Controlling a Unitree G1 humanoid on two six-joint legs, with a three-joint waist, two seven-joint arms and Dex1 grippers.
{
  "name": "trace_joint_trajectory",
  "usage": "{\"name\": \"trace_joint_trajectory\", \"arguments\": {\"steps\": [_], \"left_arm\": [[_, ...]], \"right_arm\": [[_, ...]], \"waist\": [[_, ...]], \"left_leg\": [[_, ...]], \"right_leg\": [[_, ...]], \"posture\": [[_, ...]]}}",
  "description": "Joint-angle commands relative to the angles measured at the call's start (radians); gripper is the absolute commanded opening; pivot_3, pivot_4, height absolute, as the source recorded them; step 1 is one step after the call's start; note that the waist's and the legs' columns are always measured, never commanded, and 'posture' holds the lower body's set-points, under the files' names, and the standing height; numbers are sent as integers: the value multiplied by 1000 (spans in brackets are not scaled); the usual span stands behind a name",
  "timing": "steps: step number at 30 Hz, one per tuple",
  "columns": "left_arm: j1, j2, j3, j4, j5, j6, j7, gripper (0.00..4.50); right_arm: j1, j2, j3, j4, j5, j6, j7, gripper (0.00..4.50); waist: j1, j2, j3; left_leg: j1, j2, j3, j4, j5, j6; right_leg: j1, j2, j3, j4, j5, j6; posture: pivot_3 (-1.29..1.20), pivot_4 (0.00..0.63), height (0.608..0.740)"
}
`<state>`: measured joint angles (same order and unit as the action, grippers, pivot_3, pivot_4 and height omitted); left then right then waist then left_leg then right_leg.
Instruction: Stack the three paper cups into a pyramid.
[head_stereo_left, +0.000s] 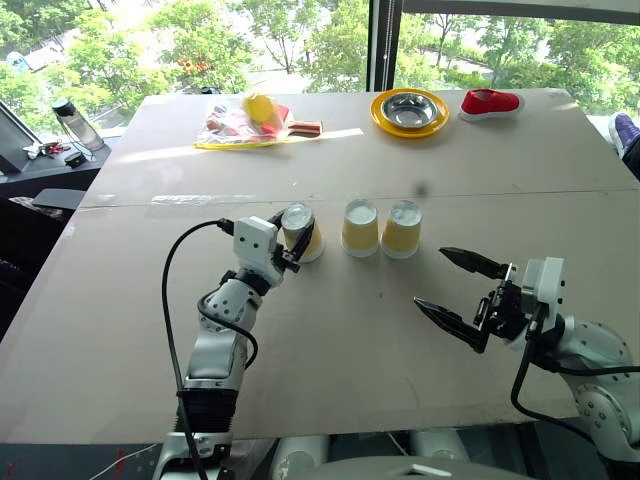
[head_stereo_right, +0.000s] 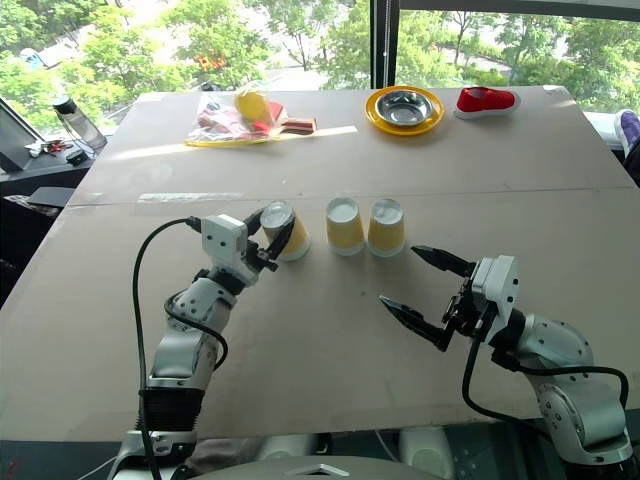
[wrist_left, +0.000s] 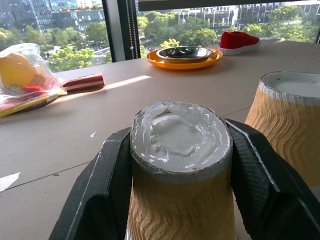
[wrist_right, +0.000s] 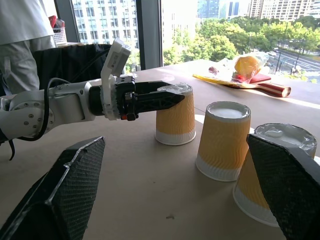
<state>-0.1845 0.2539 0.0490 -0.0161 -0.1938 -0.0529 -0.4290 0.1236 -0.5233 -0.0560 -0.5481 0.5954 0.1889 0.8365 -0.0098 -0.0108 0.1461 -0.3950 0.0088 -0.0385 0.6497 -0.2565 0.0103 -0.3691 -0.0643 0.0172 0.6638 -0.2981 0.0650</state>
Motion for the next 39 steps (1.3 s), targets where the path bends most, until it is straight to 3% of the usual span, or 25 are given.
{"name": "trace_joint_trajectory", "arguments": {"steps": [1, 11, 18, 25, 39], "left_arm": [[-56, 7, 13, -64, -25, 0, -3, 2108], [-377, 121, 2, -105, -172, 224, -166, 2108], [-536, 133, -70, -24, -234, 333, -347, 2108], [-574, 103, -123, 73, -227, 334, -461, 2108], [-599, 62, -138, 190, -156, 264, -487, 2108]], "right_arm": [[-10, 15, -17, -33, 17, -16, -19, 4500], [-9, 38, -82, -10, 49, -26, -52, 4500], [32, 43, -131, -14, 66, -38, -60, 4500], [77, 46, -153, -52, 65, -38, -88, 4500], [70, 62, -125, -127, 68, 6, -188, 4500]], "waist": [[1, 0, 0], [-2, -1, 1], [-1, -1, 1], [-5, -1, 1], [-2, -1, 1]], "left_leg": [[0, 0, 0, 0, 0, 0], [-1, 0, -1, 1, 0, 0], [-1, -1, -1, 1, 0, 0], [-1, 0, -1, 1, 0, 0], [-1, -1, -1, 1, 0, 0]], "right_leg": [[0, 0, 0, 0, 0, 0], [0, 0, -1, 0, 0, 0], [0, 0, -2, 0, 0, 0], [0, 1, -1, 0, 0, 0], [0, 1, -1, 0, 0, 0]], "posture": [[0, 150, 740], [0, 150, 740], [0, 150, 740], [0, 150, 740], [0, 150, 740]]}}
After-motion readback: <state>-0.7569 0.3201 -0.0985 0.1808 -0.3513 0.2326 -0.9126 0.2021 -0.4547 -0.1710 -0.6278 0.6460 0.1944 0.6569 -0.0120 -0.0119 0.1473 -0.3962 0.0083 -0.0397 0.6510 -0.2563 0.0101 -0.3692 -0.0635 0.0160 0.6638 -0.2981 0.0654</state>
